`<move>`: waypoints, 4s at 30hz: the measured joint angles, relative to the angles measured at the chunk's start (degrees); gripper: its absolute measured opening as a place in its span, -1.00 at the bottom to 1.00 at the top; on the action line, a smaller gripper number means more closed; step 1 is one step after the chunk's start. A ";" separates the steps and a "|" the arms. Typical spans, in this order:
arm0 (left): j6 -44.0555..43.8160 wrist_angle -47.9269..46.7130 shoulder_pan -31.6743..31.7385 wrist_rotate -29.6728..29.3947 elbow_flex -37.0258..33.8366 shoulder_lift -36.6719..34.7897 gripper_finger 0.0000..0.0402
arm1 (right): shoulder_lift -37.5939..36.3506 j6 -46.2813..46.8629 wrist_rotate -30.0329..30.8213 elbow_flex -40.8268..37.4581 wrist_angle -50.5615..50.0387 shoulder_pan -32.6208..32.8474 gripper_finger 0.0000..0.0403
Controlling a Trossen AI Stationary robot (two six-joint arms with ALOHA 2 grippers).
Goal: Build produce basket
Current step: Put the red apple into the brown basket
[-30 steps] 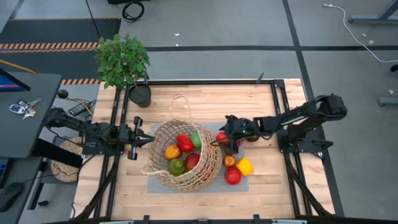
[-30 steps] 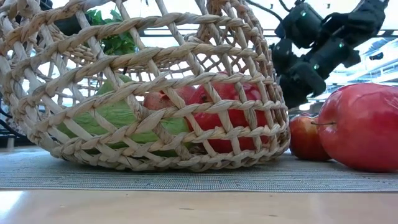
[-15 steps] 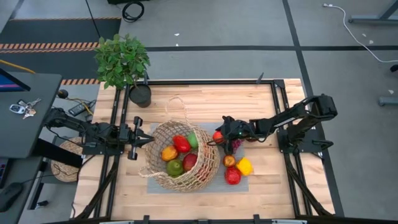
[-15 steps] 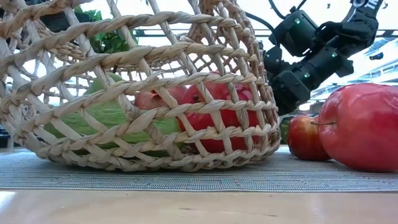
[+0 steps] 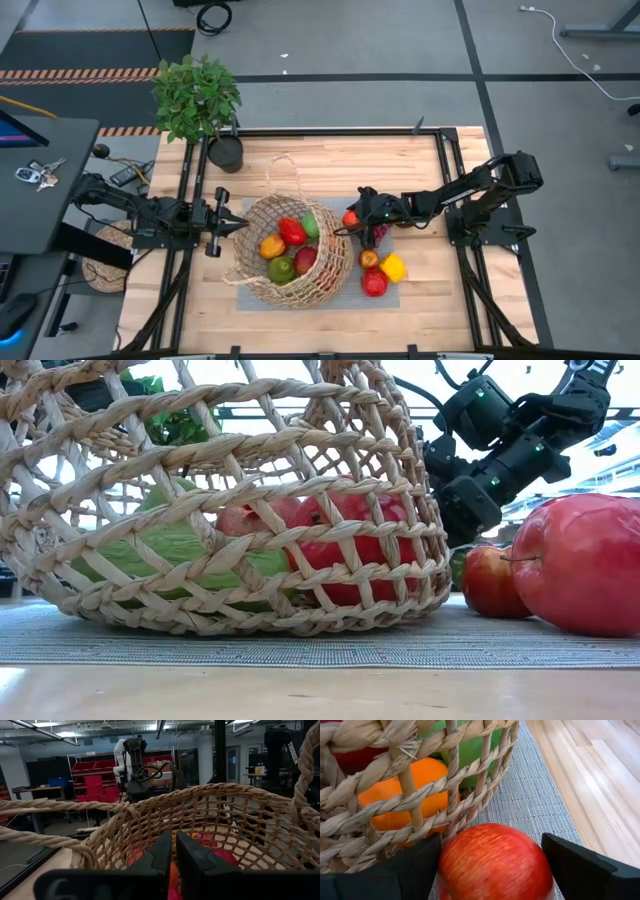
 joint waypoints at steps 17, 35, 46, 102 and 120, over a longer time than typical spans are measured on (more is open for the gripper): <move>0.00 0.00 0.00 0.02 -0.02 0.00 -0.82 | -7.43 -1.85 4.90 1.09 -8.09 -0.10 0.71; 0.00 0.02 0.00 0.02 -0.02 0.00 -0.84 | -9.14 1.75 15.02 1.29 -1.73 -5.41 0.72; 0.00 0.02 0.00 0.02 -0.02 0.00 -0.82 | -9.14 4.28 3.83 -0.26 -1.07 -9.35 0.79; 0.00 0.03 -0.02 0.02 -0.01 -0.02 -0.85 | -24.71 1.54 -15.41 0.48 16.95 -4.21 0.73; -0.01 0.02 -0.01 0.01 -0.01 -0.02 -0.86 | -24.17 -0.29 -26.60 0.50 34.56 2.61 0.74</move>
